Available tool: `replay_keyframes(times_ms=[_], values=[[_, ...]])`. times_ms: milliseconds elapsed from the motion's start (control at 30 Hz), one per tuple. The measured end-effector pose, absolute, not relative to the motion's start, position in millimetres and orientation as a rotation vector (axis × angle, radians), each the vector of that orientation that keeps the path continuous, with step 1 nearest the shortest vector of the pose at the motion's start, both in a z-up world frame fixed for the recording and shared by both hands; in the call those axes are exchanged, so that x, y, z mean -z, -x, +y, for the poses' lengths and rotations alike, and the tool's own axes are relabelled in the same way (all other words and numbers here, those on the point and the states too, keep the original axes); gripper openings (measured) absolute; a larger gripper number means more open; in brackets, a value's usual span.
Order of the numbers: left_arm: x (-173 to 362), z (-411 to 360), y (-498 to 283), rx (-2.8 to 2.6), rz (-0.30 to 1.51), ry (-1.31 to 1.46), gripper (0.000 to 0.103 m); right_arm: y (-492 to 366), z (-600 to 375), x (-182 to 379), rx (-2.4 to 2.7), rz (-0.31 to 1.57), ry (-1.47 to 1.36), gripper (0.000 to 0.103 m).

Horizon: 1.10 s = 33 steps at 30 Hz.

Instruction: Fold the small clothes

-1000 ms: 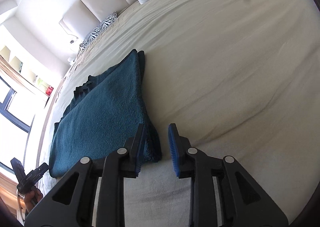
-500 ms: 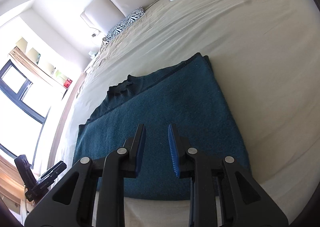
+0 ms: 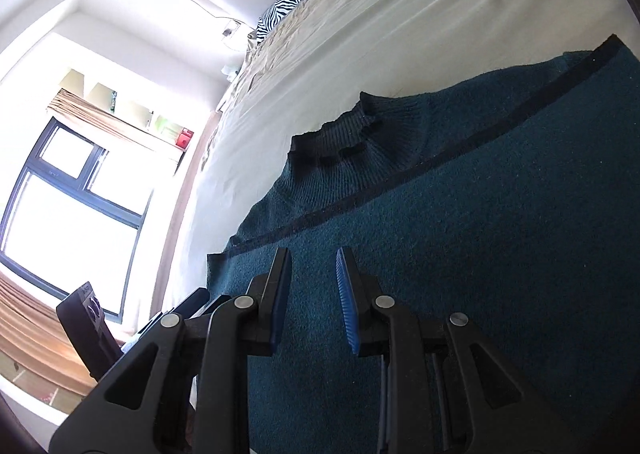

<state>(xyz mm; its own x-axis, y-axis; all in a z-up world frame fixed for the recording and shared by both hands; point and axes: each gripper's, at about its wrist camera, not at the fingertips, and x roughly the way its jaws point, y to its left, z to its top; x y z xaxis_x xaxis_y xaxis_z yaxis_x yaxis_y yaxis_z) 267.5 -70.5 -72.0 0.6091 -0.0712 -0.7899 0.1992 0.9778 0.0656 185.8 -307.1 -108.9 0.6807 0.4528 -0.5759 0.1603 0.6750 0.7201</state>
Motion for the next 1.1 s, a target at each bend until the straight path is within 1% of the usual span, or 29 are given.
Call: replay_keyframes(times_ms=[33, 100, 167, 267, 533, 633, 700, 767, 867, 1000, 1100], values=[[79, -72, -275, 0.155, 0.92, -0.158, 0.06, -189, -312, 112, -0.175, 0.828, -0.844, 0.023], [92, -69, -283, 0.156, 0.939, -0.144, 0.063, -191, -330, 121, -0.133, 0.827, -0.866, 0.023], [94, -62, -286, 0.159, 0.925, -0.122, 0.074, -186, -354, 130, -0.106, 0.803, -0.921, 0.022], [100, -49, -288, 0.184, 0.916, -0.071, 0.083, -175, -392, 140, -0.084, 0.735, -1.013, 0.021], [104, -38, -290, 0.236, 0.892, -0.015, 0.084, -132, -467, 149, 0.11, 0.612, -1.12, 0.02], [97, -38, -281, 0.192, 0.897, -0.023, 0.082, -111, -484, 150, 0.195, 0.582, -1.188, 0.021], [87, -40, -267, 0.157, 0.897, -0.037, 0.08, -99, -476, 137, 0.214, 0.588, -1.144, 0.023], [77, -43, -239, 0.164, 0.876, -0.006, 0.08, -91, -454, 122, 0.13, 0.591, -1.1, 0.023], [76, -54, -197, 0.199, 0.881, 0.013, 0.08, -86, -394, 107, -0.066, 0.643, -1.033, 0.023], [98, -62, -165, 0.182, 0.949, -0.001, 0.08, -91, -308, 124, -0.28, 0.775, -0.988, 0.023], [106, -63, -151, 0.169, 0.94, -0.051, 0.08, -91, -276, 153, -0.261, 0.893, -0.962, 0.023]])
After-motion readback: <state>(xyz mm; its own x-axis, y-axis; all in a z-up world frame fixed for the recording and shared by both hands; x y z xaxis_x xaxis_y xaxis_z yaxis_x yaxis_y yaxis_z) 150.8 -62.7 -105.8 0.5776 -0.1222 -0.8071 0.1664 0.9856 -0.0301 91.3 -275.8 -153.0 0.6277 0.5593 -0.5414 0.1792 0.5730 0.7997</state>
